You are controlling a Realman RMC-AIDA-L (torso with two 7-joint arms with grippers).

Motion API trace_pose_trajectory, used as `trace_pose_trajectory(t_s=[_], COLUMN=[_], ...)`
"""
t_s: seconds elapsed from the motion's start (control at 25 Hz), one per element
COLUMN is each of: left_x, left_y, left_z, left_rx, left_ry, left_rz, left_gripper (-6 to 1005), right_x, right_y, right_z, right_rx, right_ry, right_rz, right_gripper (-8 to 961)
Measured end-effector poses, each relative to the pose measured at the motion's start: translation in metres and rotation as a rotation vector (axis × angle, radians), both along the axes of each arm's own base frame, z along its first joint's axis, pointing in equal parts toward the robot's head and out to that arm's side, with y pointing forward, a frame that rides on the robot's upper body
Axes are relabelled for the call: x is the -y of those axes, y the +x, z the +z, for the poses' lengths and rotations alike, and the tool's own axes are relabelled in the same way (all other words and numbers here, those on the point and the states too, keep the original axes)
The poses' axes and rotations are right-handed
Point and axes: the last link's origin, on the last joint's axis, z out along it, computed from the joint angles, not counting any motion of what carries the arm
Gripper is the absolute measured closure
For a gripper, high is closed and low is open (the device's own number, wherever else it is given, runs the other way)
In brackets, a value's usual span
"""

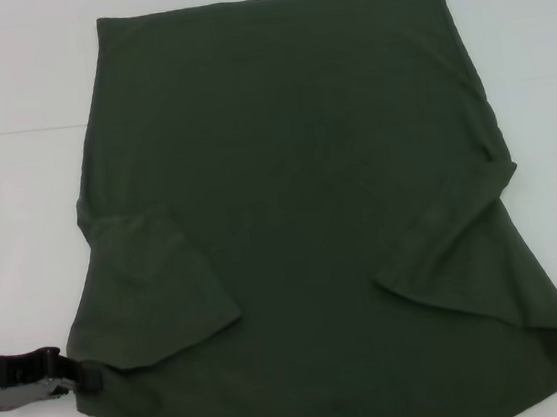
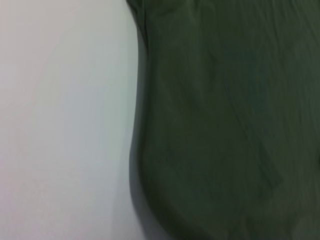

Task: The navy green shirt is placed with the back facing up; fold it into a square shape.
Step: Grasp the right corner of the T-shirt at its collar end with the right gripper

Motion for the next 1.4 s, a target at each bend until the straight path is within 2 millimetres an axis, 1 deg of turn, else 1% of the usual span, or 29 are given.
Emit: trace_pose_trajectory(t_s=[1.12,1.4], left_x=[0.0,0.0], left_y=[0.0,0.0], left_z=[0.0,0.0], left_rx=[-0.002,-0.001], left_ry=[-0.003,-0.002], left_rz=[-0.003,-0.003], left_gripper=[971,972], right_x=[-0.002,-0.004], right_y=[-0.01,-0.018], right_z=[-0.019,-0.026], right_rx=[-0.008,-0.035], right_ry=[-0.052,-0.072], right_rz=[0.036,0.057], right_gripper=[80,84])
